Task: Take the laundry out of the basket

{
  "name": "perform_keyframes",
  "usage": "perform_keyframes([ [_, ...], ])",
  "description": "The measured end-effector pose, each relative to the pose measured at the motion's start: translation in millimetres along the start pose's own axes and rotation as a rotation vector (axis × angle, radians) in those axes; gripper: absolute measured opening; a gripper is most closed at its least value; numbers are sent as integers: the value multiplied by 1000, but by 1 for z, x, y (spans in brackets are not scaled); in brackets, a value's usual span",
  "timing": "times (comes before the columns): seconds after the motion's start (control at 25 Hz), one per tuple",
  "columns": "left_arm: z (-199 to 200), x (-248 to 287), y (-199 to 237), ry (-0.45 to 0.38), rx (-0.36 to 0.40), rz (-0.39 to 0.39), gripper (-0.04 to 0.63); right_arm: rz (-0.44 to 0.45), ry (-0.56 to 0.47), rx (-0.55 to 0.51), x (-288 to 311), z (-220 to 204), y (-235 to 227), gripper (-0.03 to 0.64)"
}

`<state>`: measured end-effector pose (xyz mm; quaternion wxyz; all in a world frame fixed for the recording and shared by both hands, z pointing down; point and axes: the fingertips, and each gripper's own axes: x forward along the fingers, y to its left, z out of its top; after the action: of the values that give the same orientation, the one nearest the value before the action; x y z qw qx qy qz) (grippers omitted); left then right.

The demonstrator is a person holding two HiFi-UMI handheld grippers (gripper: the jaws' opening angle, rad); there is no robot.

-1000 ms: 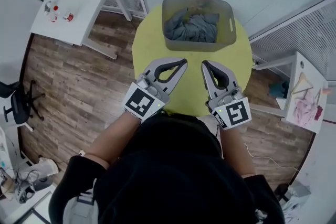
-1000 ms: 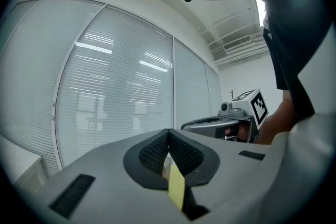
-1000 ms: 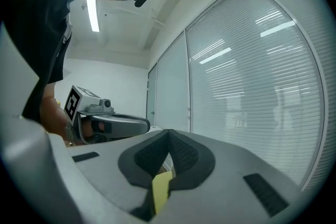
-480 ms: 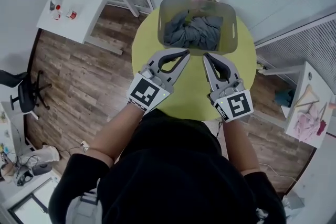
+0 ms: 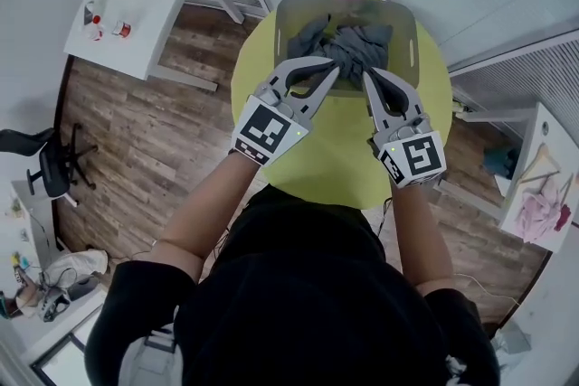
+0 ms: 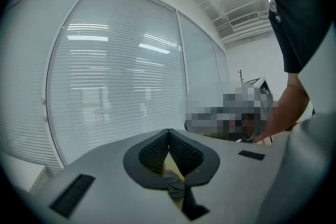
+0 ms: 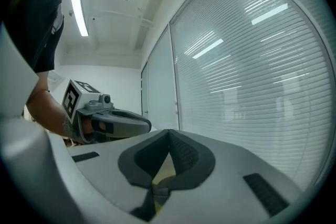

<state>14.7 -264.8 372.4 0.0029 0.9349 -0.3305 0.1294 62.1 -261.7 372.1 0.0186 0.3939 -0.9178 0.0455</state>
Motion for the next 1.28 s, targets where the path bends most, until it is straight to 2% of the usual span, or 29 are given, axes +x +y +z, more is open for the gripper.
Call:
perform_keyframes([
  [0.2,-15,21,23,41,14,-57,8,-65,8,5,27,-6,-23,21],
  [0.36,-36,40,35,107,32,-112,8,-96,22,9,46,-15,-37,21],
  [0.8,-133,90,49,434,39,-231,12,-149,44,10,74,-36,-73,21],
  [1.04,-190,109,53,665,78,-289,101,-149,52,42,85,-44,-81,21],
  [1.28,-230,126,56,794,44,-316,184,-142,69,54,90,-51,-90,21],
])
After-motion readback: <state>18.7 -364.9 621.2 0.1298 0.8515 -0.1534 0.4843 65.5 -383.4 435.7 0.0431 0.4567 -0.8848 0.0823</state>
